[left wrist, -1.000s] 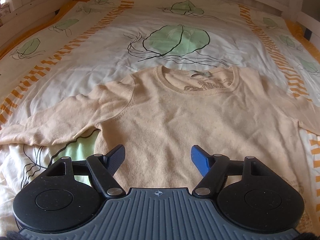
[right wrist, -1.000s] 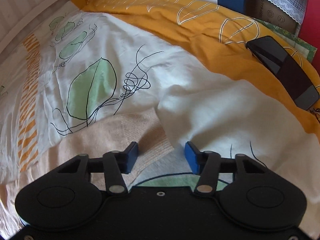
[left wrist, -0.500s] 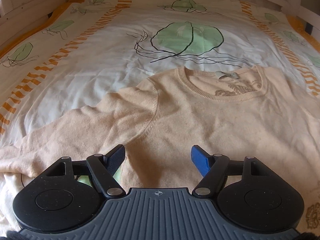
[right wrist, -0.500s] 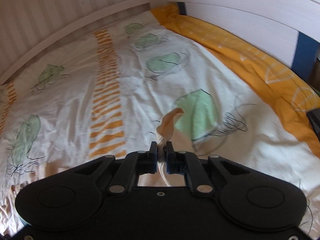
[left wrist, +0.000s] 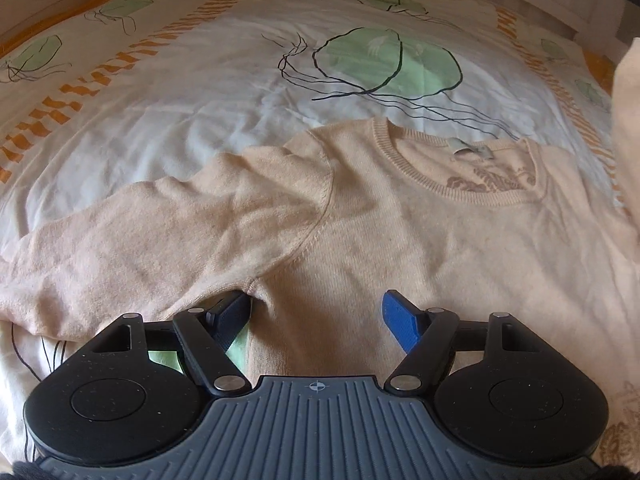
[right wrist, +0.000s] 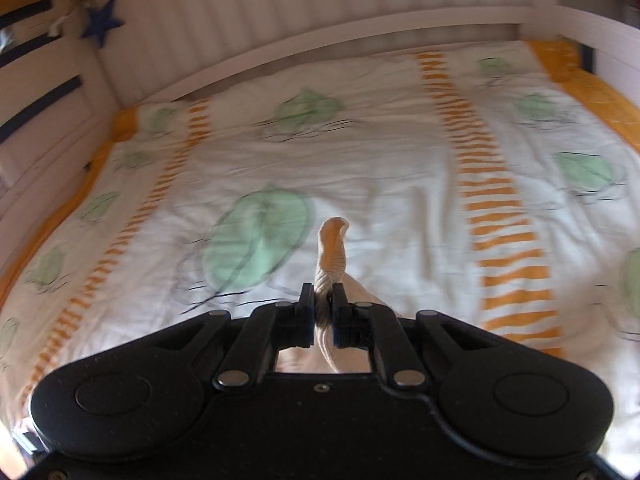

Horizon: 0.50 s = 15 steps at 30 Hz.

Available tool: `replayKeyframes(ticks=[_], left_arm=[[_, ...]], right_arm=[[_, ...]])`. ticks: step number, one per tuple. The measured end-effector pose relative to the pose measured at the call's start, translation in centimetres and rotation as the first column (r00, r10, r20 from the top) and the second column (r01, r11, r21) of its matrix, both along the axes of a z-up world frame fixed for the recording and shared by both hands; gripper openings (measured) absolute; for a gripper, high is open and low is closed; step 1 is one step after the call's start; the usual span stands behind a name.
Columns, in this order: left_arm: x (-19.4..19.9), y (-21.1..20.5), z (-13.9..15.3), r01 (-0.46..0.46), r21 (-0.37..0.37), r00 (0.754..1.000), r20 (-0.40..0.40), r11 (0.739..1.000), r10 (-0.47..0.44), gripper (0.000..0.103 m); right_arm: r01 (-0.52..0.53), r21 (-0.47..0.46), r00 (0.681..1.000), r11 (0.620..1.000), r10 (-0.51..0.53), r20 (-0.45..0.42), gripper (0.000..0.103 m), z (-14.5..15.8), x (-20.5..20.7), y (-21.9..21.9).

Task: Fold small clothes
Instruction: 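Carry the sleeve across the sweater body and open the right gripper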

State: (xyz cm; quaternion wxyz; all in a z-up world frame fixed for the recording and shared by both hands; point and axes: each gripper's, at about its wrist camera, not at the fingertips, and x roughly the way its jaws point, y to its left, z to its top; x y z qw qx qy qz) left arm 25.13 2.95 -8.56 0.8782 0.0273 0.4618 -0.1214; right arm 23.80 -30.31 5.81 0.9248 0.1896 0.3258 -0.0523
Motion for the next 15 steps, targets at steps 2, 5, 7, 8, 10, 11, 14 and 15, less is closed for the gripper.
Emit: replayKeyframes(ticks=[2, 5, 7, 8, 10, 11, 14, 15], left_arm=[[0.1, 0.5, 0.1, -0.014, -0.024, 1.0, -0.001, 1.0, 0.014, 0.072], [0.4, 1.2, 0.3, -0.039, -0.041, 0.999, -0.005, 0.998, 0.039, 0.072], [0.5, 1.5, 0.4, -0.052, -0.05, 0.999, 0.002, 0.997, 0.052, 0.072], [0.5, 1.6, 0.4, -0.059, -0.052, 0.998, 0.007, 0.997, 0.059, 0.072], [0.5, 1.8, 0.5, -0.068, -0.063, 0.998, 0.013, 0.996, 0.068, 0.072], [0.6, 1.9, 0.4, -0.069, -0.074, 0.997, 0.015, 0.995, 0.07, 0.072], [0.7, 2.1, 0.2, -0.068, -0.111, 0.998, 0.008, 0.991, 0.069, 0.072], [0.7, 2.2, 0.1, -0.067, -0.124, 0.998, 0.006, 0.99, 0.068, 0.072]], right_arm=[[-0.069, 0.02, 0.998, 0.997, 0.069, 0.004, 0.014, -0.7, 1.1, 3.0], [-0.146, 0.048, 0.989, 0.988, 0.146, 0.004, 0.014, -2.4, 2.3, 6.9], [-0.192, 0.046, 0.981, 0.98, 0.192, -0.007, 0.015, -3.9, 3.0, 9.2], [-0.215, 0.039, 0.976, 0.976, 0.216, -0.012, 0.014, -4.8, 3.1, 10.4], [-0.261, 0.009, 0.965, 0.965, 0.261, -0.029, 0.015, -6.5, 2.9, 12.7], [-0.286, -0.01, 0.958, 0.958, 0.285, -0.035, 0.017, -7.2, 2.7, 13.9], [-0.337, -0.045, 0.941, 0.941, 0.334, -0.052, 0.024, -9.2, 1.9, 16.1], [-0.34, -0.06, 0.94, 0.939, 0.337, -0.051, 0.024, -9.7, 1.5, 16.4]])
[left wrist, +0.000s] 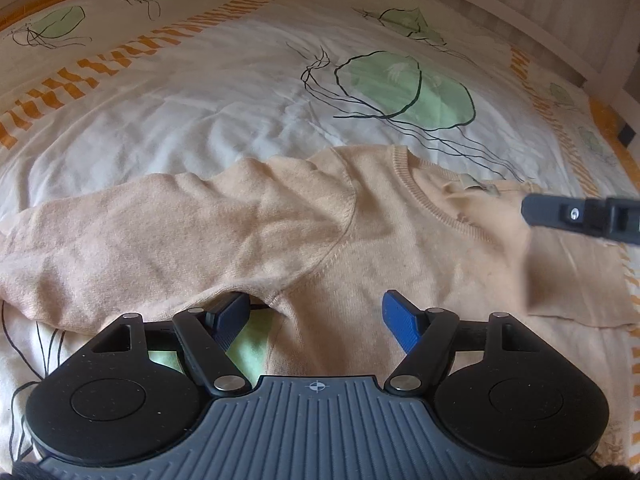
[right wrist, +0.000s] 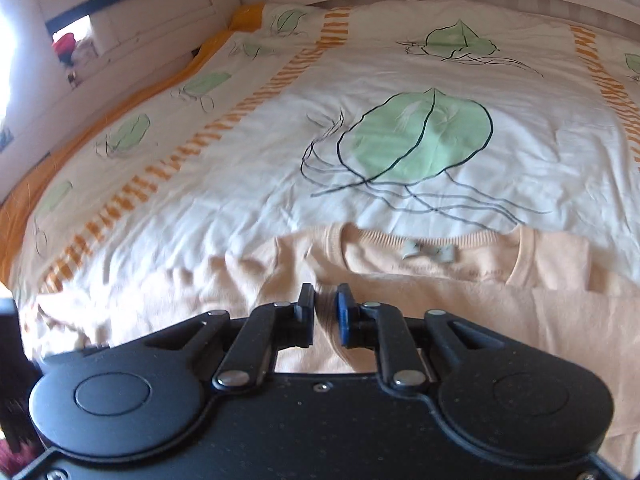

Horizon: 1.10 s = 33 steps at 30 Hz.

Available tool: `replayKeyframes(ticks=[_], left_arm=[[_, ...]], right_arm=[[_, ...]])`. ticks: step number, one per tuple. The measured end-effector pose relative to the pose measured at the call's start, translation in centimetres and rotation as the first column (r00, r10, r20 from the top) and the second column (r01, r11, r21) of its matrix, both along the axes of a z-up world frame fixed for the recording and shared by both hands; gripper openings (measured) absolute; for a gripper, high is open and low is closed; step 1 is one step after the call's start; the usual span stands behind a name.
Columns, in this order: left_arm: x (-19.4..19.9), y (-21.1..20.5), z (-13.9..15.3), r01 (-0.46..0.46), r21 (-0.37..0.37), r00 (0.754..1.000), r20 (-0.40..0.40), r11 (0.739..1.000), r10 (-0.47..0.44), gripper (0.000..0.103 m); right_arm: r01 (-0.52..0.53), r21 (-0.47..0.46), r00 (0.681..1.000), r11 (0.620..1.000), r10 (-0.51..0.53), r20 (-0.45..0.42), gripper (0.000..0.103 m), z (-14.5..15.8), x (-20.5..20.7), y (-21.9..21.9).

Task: Fold small clothes
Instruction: 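Carry the sleeve across the sweater body and open the right gripper, then move the left gripper to the cuff of the other sleeve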

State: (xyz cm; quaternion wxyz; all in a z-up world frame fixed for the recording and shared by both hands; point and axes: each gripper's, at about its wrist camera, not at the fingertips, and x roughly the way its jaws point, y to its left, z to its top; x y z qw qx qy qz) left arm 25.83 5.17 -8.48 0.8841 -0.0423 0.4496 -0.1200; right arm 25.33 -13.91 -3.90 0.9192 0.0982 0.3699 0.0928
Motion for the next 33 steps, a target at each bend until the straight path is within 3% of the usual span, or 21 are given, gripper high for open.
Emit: replayKeyframes(ticks=[8, 12, 16, 20, 27, 30, 33], left_arm=[[-0.1, 0.5, -0.3, 0.015, -0.105, 1.0, 0.014, 0.994, -0.014, 0.072], [-0.1, 0.2, 0.0, 0.03, -0.111, 0.999, 0.022, 0.993, -0.028, 0.072], [-0.1, -1.0, 0.7, 0.057, -0.071, 0.998, 0.037, 0.996, -0.055, 0.072], [-0.1, -2.4, 1.5, 0.075, -0.01, 0.996, 0.045, 0.997, -0.074, 0.072], [-1.8, -1.8, 2.6, -0.076, 0.12, 0.996, 0.058, 0.99, 0.07, 0.072], [-2.5, -1.4, 3.4, -0.103, 0.139, 0.993, 0.073, 0.985, 0.094, 0.072], [-2.7, -2.4, 4.7, -0.032, 0.106, 0.993, 0.114, 0.994, 0.02, 0.072]], right_arm=[[0.073, -0.155, 0.997, 0.985, -0.073, 0.01, 0.024, -2.9, -6.3, -2.1], [0.132, -0.144, 0.99, 0.981, -0.137, -0.026, 0.024, -4.9, -9.7, -3.8], [0.16, -0.133, 0.986, 0.978, -0.166, -0.036, 0.026, -6.3, -11.7, -4.6], [0.15, -0.158, 0.989, 0.976, -0.151, 0.007, 0.046, -6.8, -12.8, -4.2], [0.141, -0.179, 0.99, 0.974, -0.136, 0.041, 0.056, -7.6, -13.5, -3.7], [0.142, -0.142, 0.989, 0.98, -0.137, 0.049, 0.059, -7.8, -13.9, -4.2], [0.137, -0.117, 0.99, 0.984, -0.131, 0.059, 0.06, -8.0, -14.3, -4.6]])
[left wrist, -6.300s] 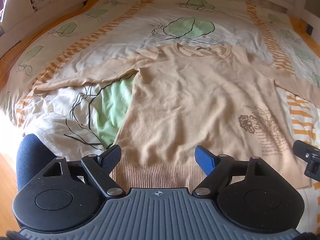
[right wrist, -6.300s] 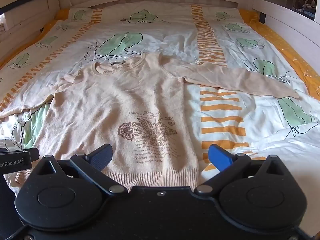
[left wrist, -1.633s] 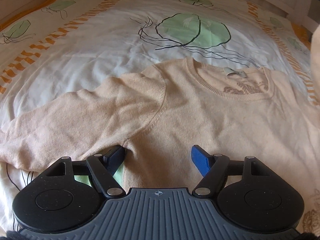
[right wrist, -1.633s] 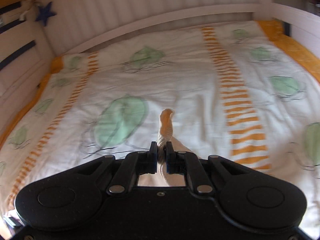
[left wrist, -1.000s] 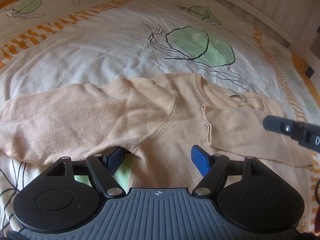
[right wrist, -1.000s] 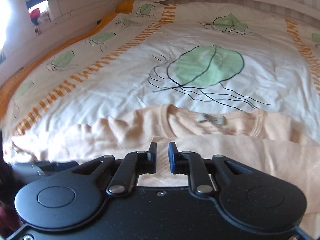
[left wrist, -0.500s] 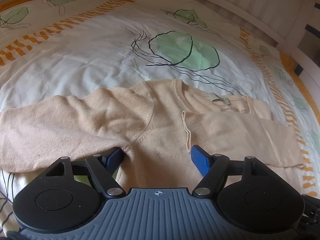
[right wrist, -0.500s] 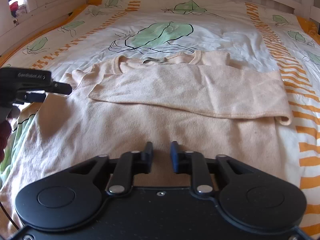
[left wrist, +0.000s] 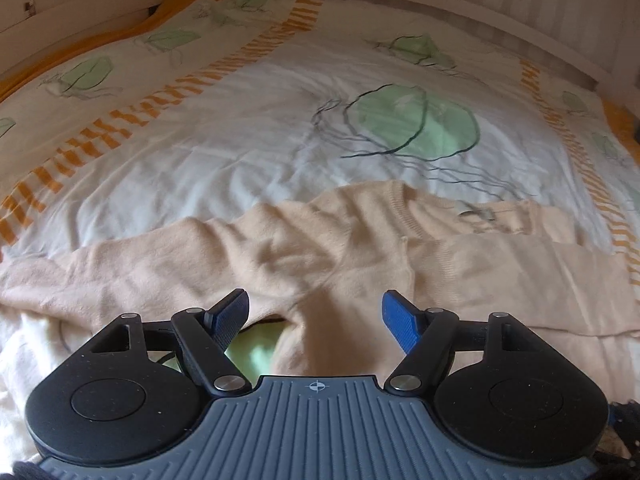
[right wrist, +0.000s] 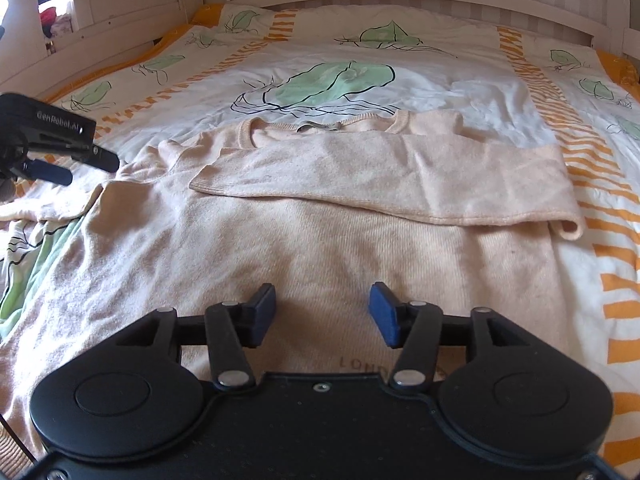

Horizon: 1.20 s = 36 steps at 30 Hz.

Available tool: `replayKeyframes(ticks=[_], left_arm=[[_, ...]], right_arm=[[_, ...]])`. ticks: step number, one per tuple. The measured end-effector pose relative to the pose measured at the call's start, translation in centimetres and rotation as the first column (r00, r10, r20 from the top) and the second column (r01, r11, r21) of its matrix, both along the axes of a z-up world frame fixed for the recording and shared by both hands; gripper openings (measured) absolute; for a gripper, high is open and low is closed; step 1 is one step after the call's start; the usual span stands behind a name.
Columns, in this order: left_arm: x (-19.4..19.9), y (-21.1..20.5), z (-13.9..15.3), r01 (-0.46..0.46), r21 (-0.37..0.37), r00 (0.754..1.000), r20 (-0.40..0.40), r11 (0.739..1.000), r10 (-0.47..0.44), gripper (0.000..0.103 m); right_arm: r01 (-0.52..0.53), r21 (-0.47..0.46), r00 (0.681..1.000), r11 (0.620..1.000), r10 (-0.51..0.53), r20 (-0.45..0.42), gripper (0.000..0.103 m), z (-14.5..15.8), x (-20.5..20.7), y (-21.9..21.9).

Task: Fold small clothes
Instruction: 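Move the left gripper to the cuff of the other sleeve, then grasp the other sleeve cuff with the left gripper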

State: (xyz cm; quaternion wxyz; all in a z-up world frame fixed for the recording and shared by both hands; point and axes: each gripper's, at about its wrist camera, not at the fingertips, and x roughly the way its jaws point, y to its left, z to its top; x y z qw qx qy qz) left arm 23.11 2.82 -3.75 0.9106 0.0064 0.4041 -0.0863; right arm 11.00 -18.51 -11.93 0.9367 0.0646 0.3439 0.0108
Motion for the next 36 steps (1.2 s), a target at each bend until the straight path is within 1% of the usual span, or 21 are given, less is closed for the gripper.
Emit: replayKeyframes(ticks=[1, 3, 4, 6, 10, 13, 15, 19, 24, 26, 27, 28, 29, 30, 31, 33, 36], left_arm=[[0.3, -0.9, 0.2, 0.052, -0.016, 0.999, -0.003, 0.999, -0.052, 0.072], [1.4, -2.2, -0.2, 0.124, -0.063, 0.991, -0.037, 0.99, -0.126, 0.072], [2.1, -2.8, -0.6, 0.138, -0.082, 0.988, -0.053, 0.987, -0.142, 0.072], [3.4, -4.1, -1.9, 0.16, -0.084, 0.982, -0.086, 0.984, -0.167, 0.072], [5.1, -6.0, -4.0, 0.191, -0.074, 0.973, -0.119, 0.979, -0.198, 0.072], [6.0, -7.1, -4.8, 0.225, -0.065, 0.966, -0.112, 0.972, -0.231, 0.072], [6.6, -7.6, -5.2, 0.244, -0.078, 0.96, -0.125, 0.967, -0.252, 0.072], [7.8, -8.5, -6.1, 0.247, -0.089, 0.953, -0.155, 0.965, -0.258, 0.072], [8.5, -9.0, -6.5, 0.247, -0.089, 0.955, -0.148, 0.965, -0.258, 0.072], [8.5, -8.9, -6.3, 0.251, -0.102, 0.955, -0.138, 0.963, -0.264, 0.063], [8.5, -8.8, -6.1, 0.253, -0.102, 0.956, -0.126, 0.962, -0.264, 0.047], [8.4, -8.8, -5.9, 0.25, -0.096, 0.959, -0.113, 0.964, -0.26, 0.036], [8.3, -8.8, -5.7, 0.24, -0.089, 0.963, -0.105, 0.967, -0.249, 0.032], [8.1, -8.7, -5.4, 0.232, -0.088, 0.966, -0.095, 0.969, -0.241, 0.02], [7.9, -8.6, -5.1, 0.234, -0.096, 0.967, -0.079, 0.967, -0.242, 0.011], [7.5, -8.5, -4.4, 0.237, -0.107, 0.969, -0.05, 0.966, -0.243, 0.01], [6.5, -8.3, -2.5, 0.241, -0.105, 0.97, 0.028, 0.965, -0.24, 0.008]], right_arm=[[-0.001, 0.006, 1.0, 1.0, 0.001, 0.005, 0.06, -0.1, -0.1, -0.1], [-0.003, 0.006, 1.0, 1.0, 0.003, 0.012, 0.06, -0.1, -0.2, -0.1], [-0.005, 0.004, 1.0, 1.0, 0.005, 0.016, 0.06, -0.2, -0.2, 0.0], [-0.009, 0.003, 1.0, 1.0, 0.009, 0.023, 0.06, -0.2, -0.3, 0.0], [-0.013, 0.017, 0.999, 1.0, 0.012, 0.035, 0.06, -0.4, -0.6, -0.2], [-0.015, 0.025, 0.999, 1.0, 0.014, 0.042, 0.061, -0.5, -0.6, -0.3], [-0.018, 0.025, 0.999, 1.0, 0.017, 0.045, 0.061, -0.6, -0.7, -0.3], [-0.023, 0.023, 0.998, 0.999, 0.022, 0.051, 0.062, -0.7, -0.7, -0.3], [-0.024, 0.029, 0.998, 0.999, 0.022, 0.055, 0.062, -0.7, -0.8, -0.3], [-0.024, 0.03, 0.998, 0.999, 0.022, 0.056, 0.063, -0.7, -0.8, -0.3], [-0.024, 0.029, 0.998, 0.999, 0.022, 0.056, 0.063, -0.7, -0.8, -0.3], [-0.023, 0.028, 0.998, 0.999, 0.022, 0.055, 0.063, -0.7, -0.8, -0.3], [-0.024, 0.027, 0.998, 0.999, 0.022, 0.055, 0.063, -0.7, -0.8, -0.3], [-0.024, 0.025, 0.998, 0.999, 0.023, 0.055, 0.063, -0.8, -0.8, -0.2], [-0.024, 0.024, 0.998, 0.999, 0.023, 0.055, 0.063, -0.8, -0.8, -0.2], [-0.025, 0.022, 0.998, 0.999, 0.024, 0.054, 0.063, -0.8, -0.8, -0.2], [-0.025, 0.019, 0.998, 1.0, 0.024, 0.054, 0.063, -0.8, -0.8, -0.1]])
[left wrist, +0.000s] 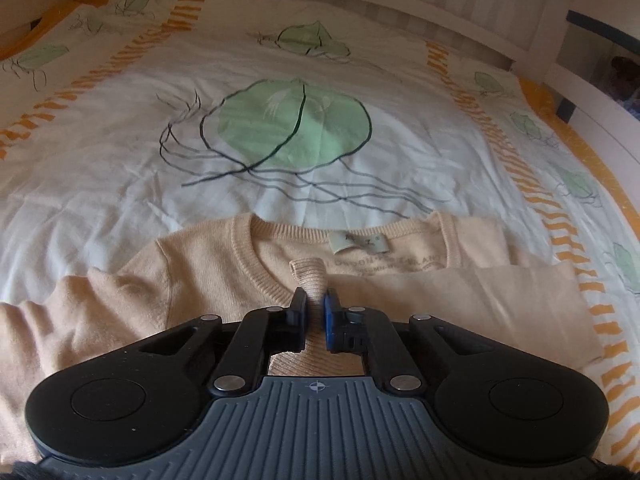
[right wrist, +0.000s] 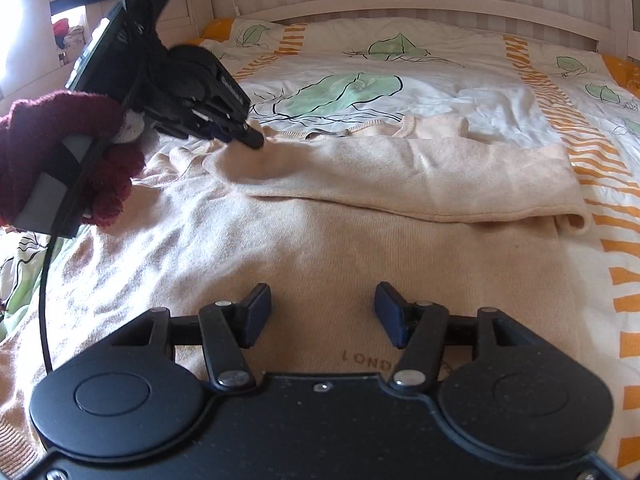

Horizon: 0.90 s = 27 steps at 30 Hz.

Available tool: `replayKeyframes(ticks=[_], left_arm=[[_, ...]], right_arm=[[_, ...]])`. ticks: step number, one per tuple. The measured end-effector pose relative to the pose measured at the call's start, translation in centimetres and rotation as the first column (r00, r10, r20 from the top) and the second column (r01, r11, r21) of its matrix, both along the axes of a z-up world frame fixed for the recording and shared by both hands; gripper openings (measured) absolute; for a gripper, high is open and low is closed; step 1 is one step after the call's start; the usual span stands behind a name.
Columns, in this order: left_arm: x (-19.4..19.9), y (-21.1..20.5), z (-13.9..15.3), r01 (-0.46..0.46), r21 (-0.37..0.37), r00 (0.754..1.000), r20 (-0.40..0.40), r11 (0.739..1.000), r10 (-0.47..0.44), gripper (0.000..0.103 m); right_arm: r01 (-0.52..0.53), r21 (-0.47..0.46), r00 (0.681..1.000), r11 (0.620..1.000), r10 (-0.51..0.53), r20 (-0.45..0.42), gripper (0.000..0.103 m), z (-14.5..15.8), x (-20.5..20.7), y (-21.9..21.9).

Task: Fold small clothes
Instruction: 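Grasp the other sleeve cuff with the left gripper, then fold the held sleeve across the sweater body, then open the left gripper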

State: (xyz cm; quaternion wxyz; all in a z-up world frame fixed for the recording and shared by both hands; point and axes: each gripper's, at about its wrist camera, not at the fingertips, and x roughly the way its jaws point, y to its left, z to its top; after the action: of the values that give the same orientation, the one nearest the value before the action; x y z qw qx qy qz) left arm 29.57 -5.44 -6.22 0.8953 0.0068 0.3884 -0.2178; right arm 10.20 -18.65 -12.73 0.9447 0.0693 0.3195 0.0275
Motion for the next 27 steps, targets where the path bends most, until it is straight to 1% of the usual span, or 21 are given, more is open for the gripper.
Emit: replayKeyframes(ticks=[2, 4, 6, 8, 9, 11, 13, 15, 17, 18, 19, 21, 22, 24, 26, 27], left_arm=[[-0.4, 0.5, 1.2, -0.011, -0.017, 0.999, 0.03, 1.0, 0.012, 0.008], [-0.7, 1.5, 2.2, -0.051, -0.033, 0.997, 0.049, 0.998, 0.052, 0.008], [-0.7, 2.7, 2.5, -0.091, -0.017, 0.994, 0.062, 0.996, 0.092, 0.008], [-0.7, 3.9, 2.4, -0.134, 0.016, 0.988, 0.084, 0.991, 0.133, 0.008], [-0.6, 4.4, 2.2, -0.152, 0.027, 0.986, 0.08, 0.988, 0.149, 0.008], [-0.1, 5.5, 1.3, -0.188, 0.042, 0.982, 0.043, 0.981, 0.186, 0.008], [0.3, 6.1, 0.5, -0.21, 0.057, 0.978, 0.023, 0.976, 0.209, 0.008], [0.5, 6.6, 0.0, -0.249, 0.085, 0.969, 0.033, 0.965, 0.247, 0.008], [0.7, 7.4, -0.2, -0.302, 0.082, 0.953, 0.034, 0.95, 0.3, 0.008], [0.9, 7.7, -0.3, -0.316, 0.072, 0.949, 0.021, 0.946, 0.316, 0.008], [1.0, 8.0, -0.5, -0.315, 0.065, 0.949, -0.001, 0.947, 0.316, 0.008], [1.3, 7.9, -1.1, -0.295, 0.092, 0.954, -0.026, 0.951, 0.298, 0.009], [1.4, 7.8, -1.5, -0.277, 0.108, 0.958, -0.041, 0.955, 0.283, 0.009], [1.6, 7.7, -2.5, -0.245, 0.109, 0.962, -0.093, 0.963, 0.255, 0.01], [1.9, 7.9, -3.3, -0.241, 0.113, 0.959, -0.124, 0.964, 0.255, 0.011], [1.9, 7.9, -3.5, -0.239, 0.112, 0.96, -0.124, 0.964, 0.252, 0.011]], right_arm=[[0.0, 0.001, 1.0, 1.0, 0.0, 0.0, 0.063, 0.0, 0.0, 0.0], [-0.001, 0.002, 1.0, 1.0, 0.001, -0.002, 0.063, 0.0, 0.0, 0.0], [-0.001, 0.003, 1.0, 1.0, 0.001, -0.003, 0.063, 0.0, 0.0, 0.0], [0.0, 0.005, 1.0, 1.0, 0.0, -0.005, 0.063, 0.0, 0.0, 0.0], [0.0, 0.005, 1.0, 1.0, 0.0, -0.005, 0.063, 0.1, 0.0, 0.0], [0.0, 0.004, 1.0, 1.0, 0.0, -0.005, 0.064, 0.1, 0.1, 0.0], [0.0, 0.005, 1.0, 1.0, 0.0, -0.007, 0.064, 0.1, 0.1, 0.0], [-0.002, 0.008, 1.0, 1.0, 0.002, -0.01, 0.064, 0.2, 0.1, -0.1], [-0.005, 0.021, 1.0, 1.0, 0.005, -0.019, 0.064, 0.4, 0.3, -0.3], [-0.006, 0.029, 1.0, 1.0, 0.007, -0.025, 0.064, 0.6, 0.3, -0.5], [-0.006, 0.042, 1.0, 0.999, 0.008, -0.03, 0.064, 0.9, 0.4, -0.8], [-0.005, 0.058, 1.0, 0.998, 0.007, -0.025, 0.064, 1.8, 0.3, -1.5], [-0.004, 0.056, 1.0, 0.998, 0.005, -0.004, 0.064, 2.5, 0.3, -2.1], [0.024, 0.042, 0.999, 0.999, -0.026, 0.041, 0.065, 3.9, 0.4, -3.7], [0.066, 0.053, 0.996, 0.996, -0.069, 0.061, 0.074, 4.9, 1.1, -6.0], [0.092, 0.059, 0.994, 0.994, -0.096, 0.062, 0.074, 5.2, 1.9, -7.5]])
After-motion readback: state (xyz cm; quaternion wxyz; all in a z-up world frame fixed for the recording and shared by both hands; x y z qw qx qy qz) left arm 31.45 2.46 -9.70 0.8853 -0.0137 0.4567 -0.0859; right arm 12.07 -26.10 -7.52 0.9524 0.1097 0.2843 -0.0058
